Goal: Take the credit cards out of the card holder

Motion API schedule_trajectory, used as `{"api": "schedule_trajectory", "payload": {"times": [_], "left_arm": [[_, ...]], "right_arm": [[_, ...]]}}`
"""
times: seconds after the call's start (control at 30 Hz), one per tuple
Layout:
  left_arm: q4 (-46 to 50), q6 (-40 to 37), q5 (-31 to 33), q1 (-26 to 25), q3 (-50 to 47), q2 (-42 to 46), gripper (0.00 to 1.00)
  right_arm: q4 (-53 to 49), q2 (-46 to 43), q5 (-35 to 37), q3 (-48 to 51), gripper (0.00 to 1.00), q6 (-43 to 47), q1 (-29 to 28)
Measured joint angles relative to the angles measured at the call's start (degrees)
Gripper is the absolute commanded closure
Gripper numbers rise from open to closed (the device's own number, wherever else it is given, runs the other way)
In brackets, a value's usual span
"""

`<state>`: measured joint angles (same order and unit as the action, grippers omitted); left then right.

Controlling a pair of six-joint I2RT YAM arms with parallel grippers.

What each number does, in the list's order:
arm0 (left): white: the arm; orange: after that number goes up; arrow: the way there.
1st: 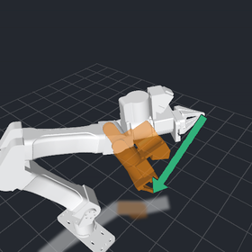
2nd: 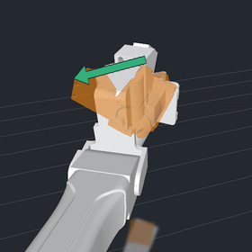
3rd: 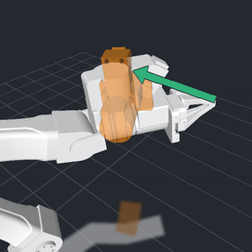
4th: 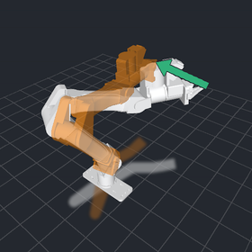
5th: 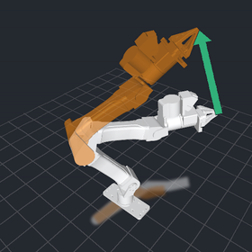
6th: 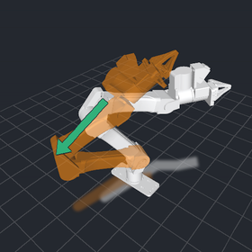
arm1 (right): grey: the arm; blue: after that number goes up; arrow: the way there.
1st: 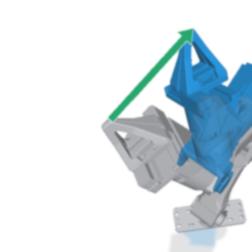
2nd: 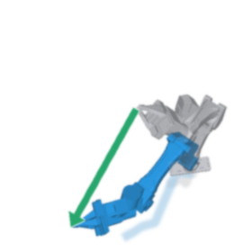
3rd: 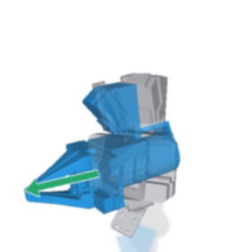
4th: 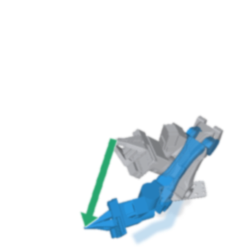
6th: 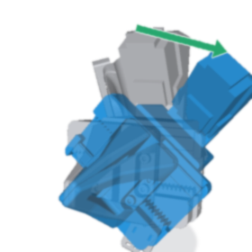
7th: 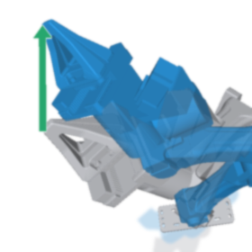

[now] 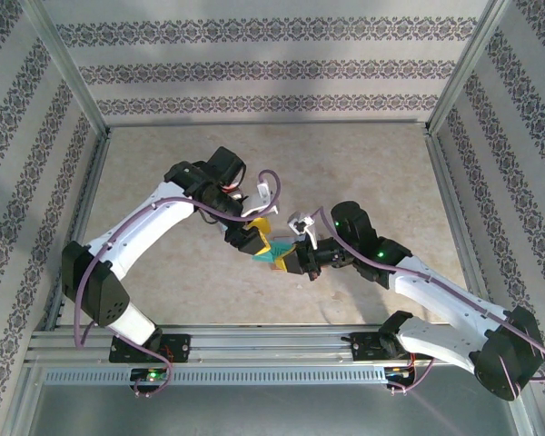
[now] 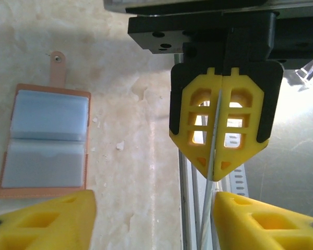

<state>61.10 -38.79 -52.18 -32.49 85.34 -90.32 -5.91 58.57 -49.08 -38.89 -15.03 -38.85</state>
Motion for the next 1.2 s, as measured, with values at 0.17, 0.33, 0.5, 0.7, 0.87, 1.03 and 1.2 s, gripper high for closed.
{"api": "schedule_trajectory", "payload": {"times": [0.17, 0.33, 0.5, 0.7, 0.87, 1.03, 1.2], "left_arm": [[1.3, -1.4, -1.8, -0.6, 0.5, -0.7, 0.71], [3.3, -3.1, -3.6, -0.6, 0.7, -0.9, 1.00], [2.9, -3.3, -3.0, -0.8, 0.7, -0.9, 1.00], [-2.5, -1.6, -1.1, 0.7, -3.1, 2.0, 1.00], [-9.6, 2.4, 1.4, 4.2, -7.6, 5.7, 1.00], [-19.4, 8.2, 7.2, 7.4, -13.2, 8.6, 1.00], [-29.7, 12.4, 11.6, 10.3, -19.6, 11.3, 1.00]], "right_arm": [[-0.4, 0.1, 0.2, 0.0, 0.97, 0.0, -0.3], [-1.2, 0.5, 2.0, 0.0, 0.84, 0.2, -0.3], [-1.9, 0.0, 3.2, 0.0, 0.49, 0.6, -0.2], [-2.7, -3.0, 5.2, 0.1, 0.21, 0.2, 2.0], [-2.7, -6.1, 8.6, 1.3, 0.13, -0.5, 3.7], [-4.1, -9.1, 16.3, 2.9, 0.07, -2.6, 5.8], [-6.4, -10.0, 26.0, 3.0, 0.02, -5.4, 6.6]]}}
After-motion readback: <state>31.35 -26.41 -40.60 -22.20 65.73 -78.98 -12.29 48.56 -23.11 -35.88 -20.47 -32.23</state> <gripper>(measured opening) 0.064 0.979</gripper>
